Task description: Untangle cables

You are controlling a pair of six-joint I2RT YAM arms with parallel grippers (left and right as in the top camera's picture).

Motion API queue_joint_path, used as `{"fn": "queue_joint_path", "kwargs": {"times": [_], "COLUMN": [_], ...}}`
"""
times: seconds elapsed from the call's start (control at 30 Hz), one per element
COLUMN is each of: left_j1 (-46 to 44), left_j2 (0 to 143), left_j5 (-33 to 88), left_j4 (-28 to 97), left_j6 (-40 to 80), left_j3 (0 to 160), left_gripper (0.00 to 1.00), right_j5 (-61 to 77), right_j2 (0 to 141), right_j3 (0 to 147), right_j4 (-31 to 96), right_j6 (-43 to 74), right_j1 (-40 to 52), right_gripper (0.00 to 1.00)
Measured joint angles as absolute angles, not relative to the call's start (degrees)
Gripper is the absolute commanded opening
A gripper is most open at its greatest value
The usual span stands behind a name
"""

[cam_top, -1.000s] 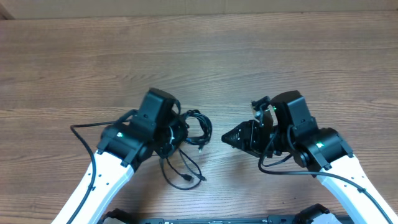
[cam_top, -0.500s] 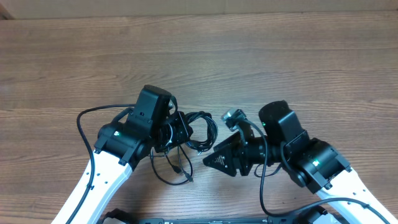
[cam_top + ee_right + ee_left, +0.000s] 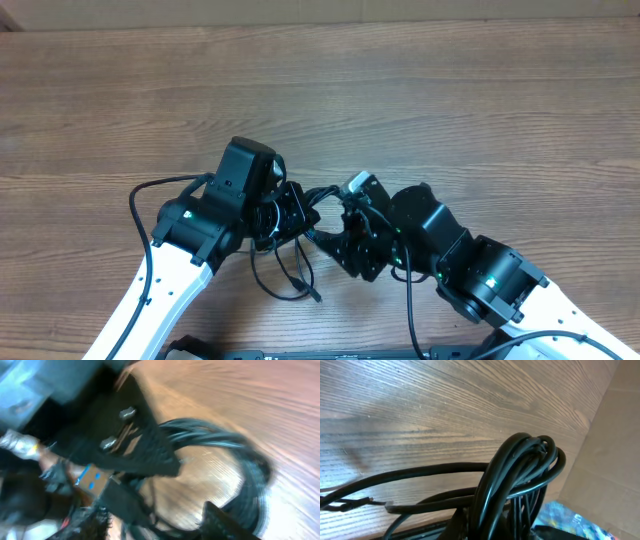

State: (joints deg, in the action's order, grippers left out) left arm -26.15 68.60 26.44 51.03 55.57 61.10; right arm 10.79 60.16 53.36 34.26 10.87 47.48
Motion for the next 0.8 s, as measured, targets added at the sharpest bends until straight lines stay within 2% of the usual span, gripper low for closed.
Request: {"fn": "queue_joint_path", "kwargs": {"times": [0.27,0.4,0.5,0.57,0.8], "left_j1": [-26.13,-26.15,-26.15,-26.09,-25.52], "left_j2": [68.6,68.6,68.62,68.86,69.41], "left_j5": [28.62,30.02,31.44,31.53,31.53], "left_j4": [50.98,50.74,49.63,49.08,48.56], "left_j6": [54.92,54.24,53.93,53.76,53.34], "left_j3": [61.1,61.1,61.1,61.01,60.69], "left_gripper": [0.04,0.04,0.04,0.04,0.04], "right_j5": [-2.28,-2.31,-1.72,-1.69,-1.54], "right_j2": [60.58,61.56,63.44,64.88,68.01], "right_j3": [53.36,53.36,53.54,54.11,54.81], "right_j4": [33.26,33.01,33.87,34.76,36.4], "right_j6": [17.91,19.62,20.1,20.73,23.2], "right_j1": [47.7,47.72,47.72,47.64,47.62], "right_gripper": [0.56,0.59,0.5,0.48,0.55]}}
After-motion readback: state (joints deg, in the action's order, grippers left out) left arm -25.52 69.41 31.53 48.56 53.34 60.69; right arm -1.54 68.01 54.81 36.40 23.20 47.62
